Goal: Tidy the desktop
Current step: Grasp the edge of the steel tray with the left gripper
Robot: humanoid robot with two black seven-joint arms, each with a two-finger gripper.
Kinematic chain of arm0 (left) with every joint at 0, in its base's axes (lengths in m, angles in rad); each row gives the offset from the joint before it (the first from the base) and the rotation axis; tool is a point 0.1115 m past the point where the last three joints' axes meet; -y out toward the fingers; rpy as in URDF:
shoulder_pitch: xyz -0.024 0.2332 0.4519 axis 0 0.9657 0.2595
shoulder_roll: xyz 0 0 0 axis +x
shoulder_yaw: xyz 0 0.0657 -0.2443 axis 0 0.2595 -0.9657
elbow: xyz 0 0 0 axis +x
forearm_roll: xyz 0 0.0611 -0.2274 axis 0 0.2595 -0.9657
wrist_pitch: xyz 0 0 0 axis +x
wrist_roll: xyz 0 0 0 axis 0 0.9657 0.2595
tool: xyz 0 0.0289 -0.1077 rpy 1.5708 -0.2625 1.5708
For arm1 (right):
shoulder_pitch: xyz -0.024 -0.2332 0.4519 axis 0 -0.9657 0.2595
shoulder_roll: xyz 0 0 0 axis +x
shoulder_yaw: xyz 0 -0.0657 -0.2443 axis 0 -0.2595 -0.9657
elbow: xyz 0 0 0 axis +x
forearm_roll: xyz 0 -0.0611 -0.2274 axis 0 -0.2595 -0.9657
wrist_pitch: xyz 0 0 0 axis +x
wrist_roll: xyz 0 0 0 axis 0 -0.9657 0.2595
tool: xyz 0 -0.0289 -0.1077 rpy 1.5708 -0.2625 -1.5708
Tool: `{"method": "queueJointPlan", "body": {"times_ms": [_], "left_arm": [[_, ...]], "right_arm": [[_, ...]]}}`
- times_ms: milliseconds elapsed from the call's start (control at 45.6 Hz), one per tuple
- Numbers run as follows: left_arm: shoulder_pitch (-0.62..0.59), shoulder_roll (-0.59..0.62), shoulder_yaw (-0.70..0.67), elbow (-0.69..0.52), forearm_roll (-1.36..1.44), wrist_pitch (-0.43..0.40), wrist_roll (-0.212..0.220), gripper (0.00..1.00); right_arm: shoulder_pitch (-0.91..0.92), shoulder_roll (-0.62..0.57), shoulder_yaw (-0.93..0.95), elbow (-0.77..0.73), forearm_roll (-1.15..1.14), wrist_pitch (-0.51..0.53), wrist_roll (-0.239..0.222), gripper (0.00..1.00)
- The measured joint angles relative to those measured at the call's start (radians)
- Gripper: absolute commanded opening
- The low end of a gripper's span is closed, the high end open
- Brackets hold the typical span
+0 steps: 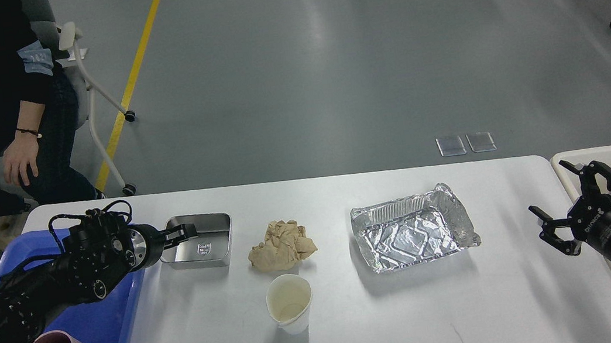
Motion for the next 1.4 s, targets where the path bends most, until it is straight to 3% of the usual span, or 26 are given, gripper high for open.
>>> {"method": "queueJointPlan", "body": {"times_ms": [878,1207,1404], "left_arm": [[0.011,-0.051,0.046,0.089,-0.001,0.001,-0.003,0.24],[0.010,-0.052,0.047,0.090,-0.002,0.001,-0.042,0.03],[0.011,-0.051,0.057,0.090,-0.002,-0.002,-0.080,0.00]], "right_arm": [[0.000,0.000,0.000,-0.019,0.000,0.000,0.001,1.00],[0.000,0.000,0.000,-0.020,0.000,0.000,0.002,1.00],[0.000,0.000,0.000,-0.020,0.000,0.000,0.002,1.00]]}}
